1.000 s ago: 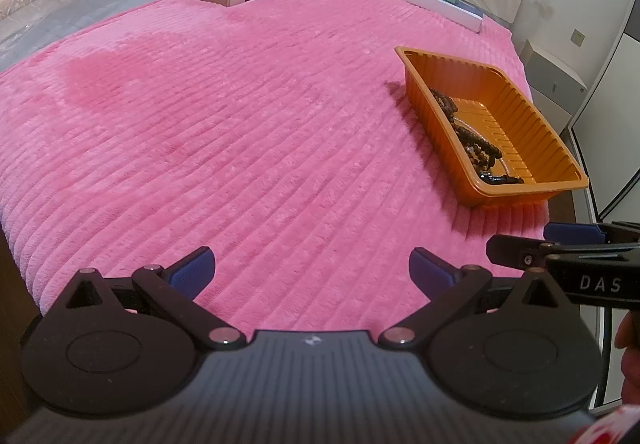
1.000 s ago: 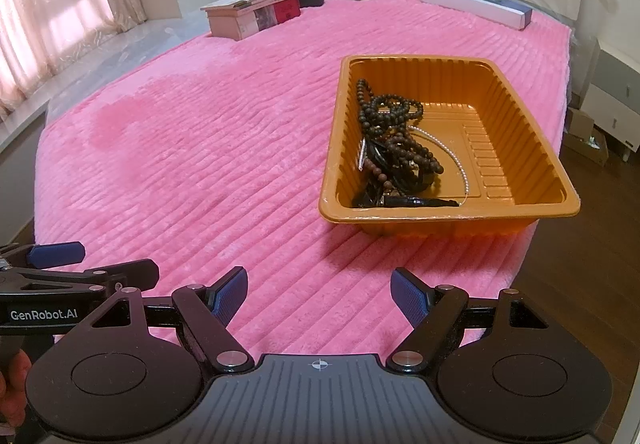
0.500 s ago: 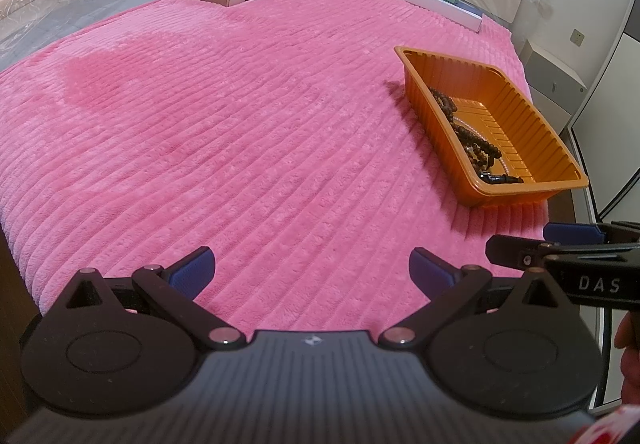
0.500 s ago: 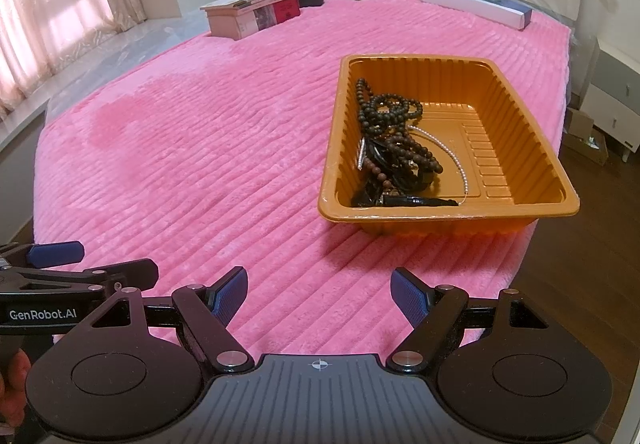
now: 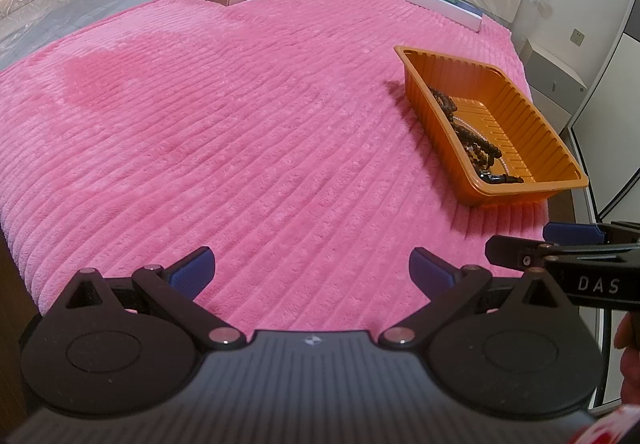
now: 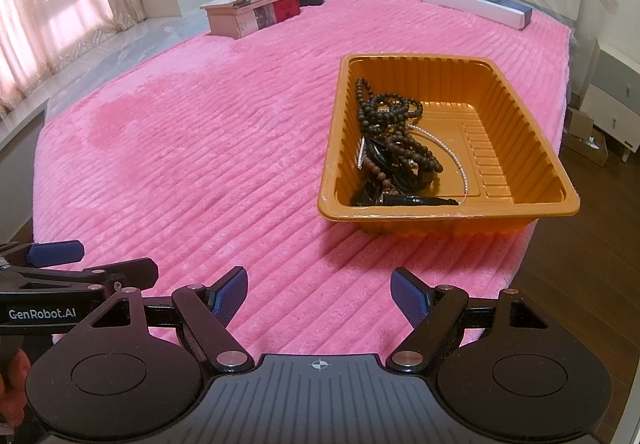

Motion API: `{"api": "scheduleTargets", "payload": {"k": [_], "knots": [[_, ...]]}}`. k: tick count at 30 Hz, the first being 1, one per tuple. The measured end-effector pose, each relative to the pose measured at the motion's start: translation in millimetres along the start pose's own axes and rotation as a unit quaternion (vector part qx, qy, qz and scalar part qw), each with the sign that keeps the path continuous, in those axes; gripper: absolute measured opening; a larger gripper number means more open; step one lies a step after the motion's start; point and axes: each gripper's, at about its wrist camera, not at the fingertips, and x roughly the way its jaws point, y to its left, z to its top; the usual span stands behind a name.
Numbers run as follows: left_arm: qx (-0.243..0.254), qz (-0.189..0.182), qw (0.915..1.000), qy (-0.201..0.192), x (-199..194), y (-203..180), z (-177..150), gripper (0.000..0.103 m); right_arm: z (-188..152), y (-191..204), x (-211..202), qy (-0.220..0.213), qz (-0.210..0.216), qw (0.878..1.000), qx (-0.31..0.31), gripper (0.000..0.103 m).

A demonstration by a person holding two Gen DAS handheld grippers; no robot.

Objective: Organize jewelry

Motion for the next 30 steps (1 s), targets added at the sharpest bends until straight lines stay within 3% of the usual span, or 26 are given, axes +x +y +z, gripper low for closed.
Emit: {"api": "scheduleTargets", "payload": {"k": [30], "knots": [[0.002, 0.001, 1.0000, 0.001, 2.3, -2.6, 1.8, 0.103, -0.4, -1.2, 0.5, 0.003, -0.002, 1.000, -0.002, 0.078]]}}
